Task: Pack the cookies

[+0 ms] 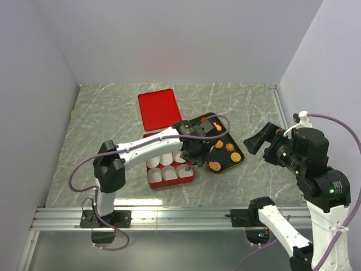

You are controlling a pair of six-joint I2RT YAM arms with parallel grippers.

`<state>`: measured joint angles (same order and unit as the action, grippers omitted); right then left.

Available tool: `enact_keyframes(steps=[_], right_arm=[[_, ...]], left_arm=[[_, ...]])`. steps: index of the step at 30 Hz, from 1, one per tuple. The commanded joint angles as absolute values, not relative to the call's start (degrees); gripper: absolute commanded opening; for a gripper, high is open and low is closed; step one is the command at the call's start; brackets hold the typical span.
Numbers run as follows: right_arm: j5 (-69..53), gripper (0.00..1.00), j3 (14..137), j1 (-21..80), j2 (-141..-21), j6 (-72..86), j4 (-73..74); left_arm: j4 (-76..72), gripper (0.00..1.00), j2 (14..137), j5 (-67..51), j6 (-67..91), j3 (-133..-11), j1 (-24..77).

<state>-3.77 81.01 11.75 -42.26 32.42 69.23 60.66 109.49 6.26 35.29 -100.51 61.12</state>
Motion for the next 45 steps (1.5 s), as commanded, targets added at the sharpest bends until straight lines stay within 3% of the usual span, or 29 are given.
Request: enact_keyframes(steps=[1, 24, 33, 45], right_arm=[[-2.5, 1.0, 80.9, 12.1, -41.7, 31.6, 66.7], [-2.3, 1.0, 80.7, 12.2, -41.7, 31.2, 66.6], [-2.3, 1.0, 81.0, 12.6, -42.0, 31.2, 66.6], [-2.9, 1.0, 82.1, 12.8, -42.7, 31.1, 66.7]], left_arm=[[60.2, 0.56, 110.2, 6.7, 33.8, -101.6, 61.5], [63.1, 0.52, 117.1, 8.9, 31.4, -105.5, 62.2], [63.2, 0.34, 117.1, 8.9, 31.4, -106.9, 62.1], [70.2, 0.31, 110.9, 11.0, 32.9, -115.2, 59.8]])
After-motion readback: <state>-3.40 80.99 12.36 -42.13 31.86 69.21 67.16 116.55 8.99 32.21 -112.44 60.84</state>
